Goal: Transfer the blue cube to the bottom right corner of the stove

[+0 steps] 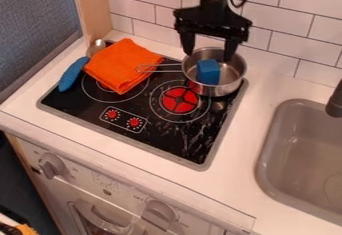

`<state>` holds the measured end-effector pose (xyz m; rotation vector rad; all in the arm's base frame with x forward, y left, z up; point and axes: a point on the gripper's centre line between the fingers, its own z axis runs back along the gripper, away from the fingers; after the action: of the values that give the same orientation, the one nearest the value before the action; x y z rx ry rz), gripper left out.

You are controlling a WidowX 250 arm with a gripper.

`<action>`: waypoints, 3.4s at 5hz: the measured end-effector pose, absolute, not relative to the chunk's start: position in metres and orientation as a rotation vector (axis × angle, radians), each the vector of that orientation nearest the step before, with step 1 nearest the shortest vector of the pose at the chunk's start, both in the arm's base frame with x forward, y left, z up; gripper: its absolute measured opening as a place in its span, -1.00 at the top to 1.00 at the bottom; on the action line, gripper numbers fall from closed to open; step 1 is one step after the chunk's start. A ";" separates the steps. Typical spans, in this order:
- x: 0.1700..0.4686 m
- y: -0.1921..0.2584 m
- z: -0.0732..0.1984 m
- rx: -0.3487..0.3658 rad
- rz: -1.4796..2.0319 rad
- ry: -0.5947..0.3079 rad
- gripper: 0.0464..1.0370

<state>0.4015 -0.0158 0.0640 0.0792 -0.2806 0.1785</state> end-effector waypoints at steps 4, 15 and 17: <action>0.412 -0.023 0.041 0.139 0.189 -0.232 -0.93; 0.405 -0.023 0.102 0.079 0.137 -0.333 -0.12; 0.335 -0.034 0.114 0.051 0.050 -0.347 -0.12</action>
<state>0.3354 -0.0339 0.1144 0.0508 -0.3466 0.0498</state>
